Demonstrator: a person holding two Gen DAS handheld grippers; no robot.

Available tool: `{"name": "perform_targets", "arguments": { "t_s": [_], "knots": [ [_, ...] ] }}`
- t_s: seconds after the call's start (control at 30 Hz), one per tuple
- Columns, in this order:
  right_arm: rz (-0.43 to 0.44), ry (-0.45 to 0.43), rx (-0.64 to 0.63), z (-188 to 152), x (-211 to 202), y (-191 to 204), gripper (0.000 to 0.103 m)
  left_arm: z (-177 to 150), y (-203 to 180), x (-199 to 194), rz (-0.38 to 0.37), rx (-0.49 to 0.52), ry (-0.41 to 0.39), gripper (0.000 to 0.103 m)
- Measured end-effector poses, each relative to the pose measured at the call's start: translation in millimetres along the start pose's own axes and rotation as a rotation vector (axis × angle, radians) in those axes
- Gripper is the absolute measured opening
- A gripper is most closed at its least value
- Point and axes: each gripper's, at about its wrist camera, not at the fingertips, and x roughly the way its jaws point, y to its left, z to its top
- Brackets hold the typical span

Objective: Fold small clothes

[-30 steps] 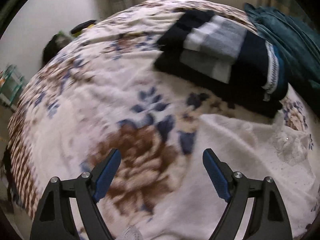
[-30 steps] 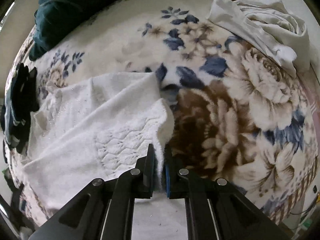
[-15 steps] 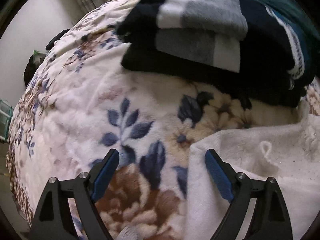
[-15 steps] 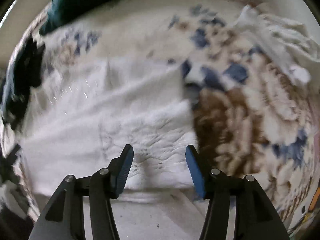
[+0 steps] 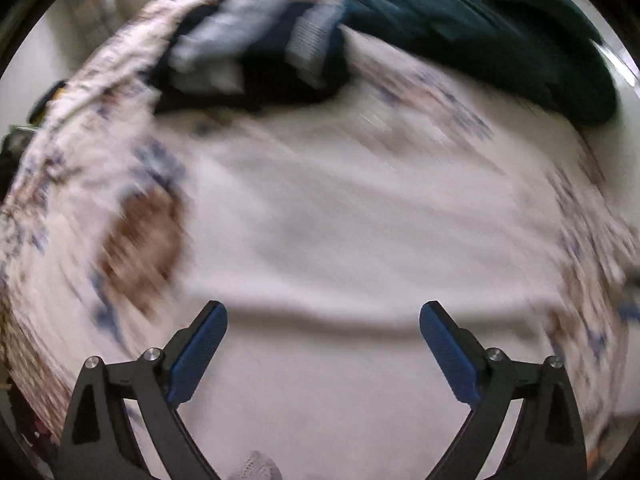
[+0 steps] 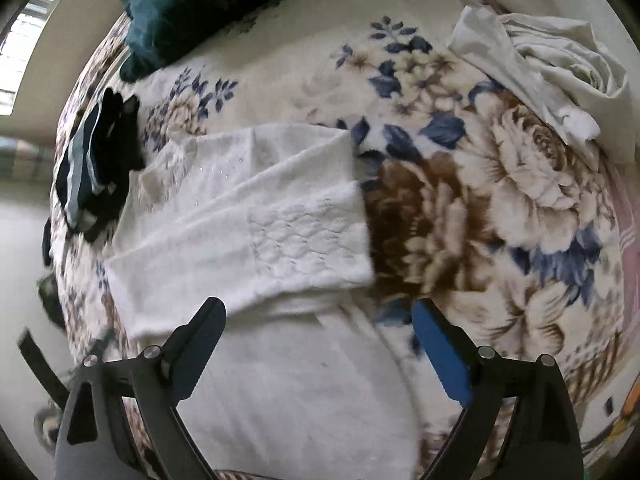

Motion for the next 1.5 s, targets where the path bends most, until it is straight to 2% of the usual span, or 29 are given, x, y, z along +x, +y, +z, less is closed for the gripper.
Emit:
{"name": "perform_targets", "arguments": {
  "t_s": [0.13,0.3,0.43,0.53,0.63,0.73,0.87,0.9,0.93,0.97,1.03,1.1,1.33,1.5],
  "knots": [
    [0.023,0.067,-0.113,17,13,-19,0.096,-74,-91,7,-0.051,0.003,0.129,0.099],
    [0.067,0.144,-0.229,48,37,-37,0.096,-144,-189,16,-0.016,-0.007,0.218,0.099],
    [0.137,0.203,-0.269,74,73,-38,0.096,-185,-240,36,0.008,0.003,0.284,0.099],
    [0.185,0.252,-0.264,88,105,-33,0.096,-206,-257,50,0.048,0.009,0.313,0.099],
    [0.223,0.261,-0.27,102,127,-27,0.096,-222,-264,67,0.068,-0.019,0.351,0.099],
    [0.227,0.274,-0.269,115,151,-18,0.096,-231,-269,78,0.1,-0.021,0.345,0.099],
    [0.227,0.274,-0.291,117,162,-6,0.097,-234,-274,82,0.123,-0.04,0.29,0.098],
    [0.262,0.277,-0.288,116,161,-3,0.095,-238,-273,78,0.128,-0.045,0.27,0.093],
    [0.306,0.291,-0.281,114,161,-1,0.084,-239,-273,75,0.137,-0.05,0.246,0.079],
    [0.314,0.308,-0.28,111,161,3,0.075,-240,-273,73,0.144,-0.055,0.225,0.071],
    [0.31,0.327,-0.297,105,163,11,0.04,-246,-268,67,0.152,-0.061,0.194,0.024],
    [0.304,0.322,-0.305,101,161,17,0.023,-249,-262,60,0.149,-0.078,0.165,0.009],
    [0.337,0.25,-0.292,102,104,41,0.018,-254,-223,-2,0.141,-0.217,0.027,0.006],
    [0.258,0.223,-0.363,89,66,96,0.017,-253,-174,-51,0.126,-0.378,-0.033,0.006]
  ]
}}
